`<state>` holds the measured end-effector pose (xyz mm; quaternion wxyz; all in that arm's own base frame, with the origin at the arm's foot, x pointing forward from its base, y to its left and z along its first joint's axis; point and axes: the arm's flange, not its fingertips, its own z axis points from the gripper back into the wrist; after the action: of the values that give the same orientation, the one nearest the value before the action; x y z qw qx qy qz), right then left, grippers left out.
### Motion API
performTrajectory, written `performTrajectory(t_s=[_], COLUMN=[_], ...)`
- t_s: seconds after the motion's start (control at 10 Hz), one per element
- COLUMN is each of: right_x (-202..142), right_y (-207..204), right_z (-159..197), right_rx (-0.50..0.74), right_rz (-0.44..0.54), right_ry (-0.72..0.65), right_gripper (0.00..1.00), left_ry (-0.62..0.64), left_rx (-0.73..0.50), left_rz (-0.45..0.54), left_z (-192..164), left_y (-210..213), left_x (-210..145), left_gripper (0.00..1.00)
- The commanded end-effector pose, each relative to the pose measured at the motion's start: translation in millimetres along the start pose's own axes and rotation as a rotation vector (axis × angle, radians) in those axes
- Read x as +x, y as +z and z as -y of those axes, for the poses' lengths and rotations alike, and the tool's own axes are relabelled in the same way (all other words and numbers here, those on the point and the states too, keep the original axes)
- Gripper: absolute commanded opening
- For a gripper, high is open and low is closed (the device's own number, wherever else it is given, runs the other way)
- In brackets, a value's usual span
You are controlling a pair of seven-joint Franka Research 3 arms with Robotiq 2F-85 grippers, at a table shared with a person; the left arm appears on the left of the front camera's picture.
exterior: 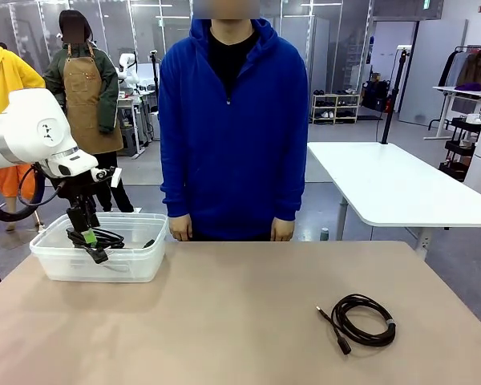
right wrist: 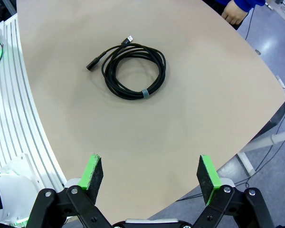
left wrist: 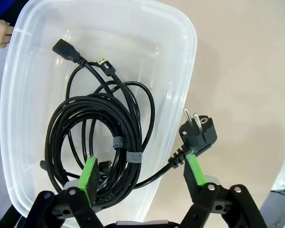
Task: Organize and store the cables.
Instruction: Place the USB Extension Cable into the Organizing box.
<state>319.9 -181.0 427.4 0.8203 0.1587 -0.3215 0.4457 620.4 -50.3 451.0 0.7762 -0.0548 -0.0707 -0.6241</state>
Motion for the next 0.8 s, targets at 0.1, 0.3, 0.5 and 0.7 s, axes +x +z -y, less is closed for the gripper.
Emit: performTrajectory(t_s=[0.1,0.3,0.5,0.7], right_x=[0,0,0,0], right_y=[0,0,0,0], right_z=[-1,-1,-1,-1], right_rx=[0.0,0.0,0.0,0.0], right_rz=[0.012,0.012,0.012,0.012], right_ry=[-0.002,-0.002,-0.002,-0.002], right_gripper=[1.0,1.0,1.0,1.0], left_ry=[-0.075,-0.001,-0.001,-0.001], left_rx=[-0.016,0.005,0.005,0.005], left_rz=[0.044,0.002,0.002,0.002], left_z=[16,1,1,1], left_y=[6,3,3,3], left_x=[1,1,1,1], left_gripper=[1.0,1.0,1.0,1.0])
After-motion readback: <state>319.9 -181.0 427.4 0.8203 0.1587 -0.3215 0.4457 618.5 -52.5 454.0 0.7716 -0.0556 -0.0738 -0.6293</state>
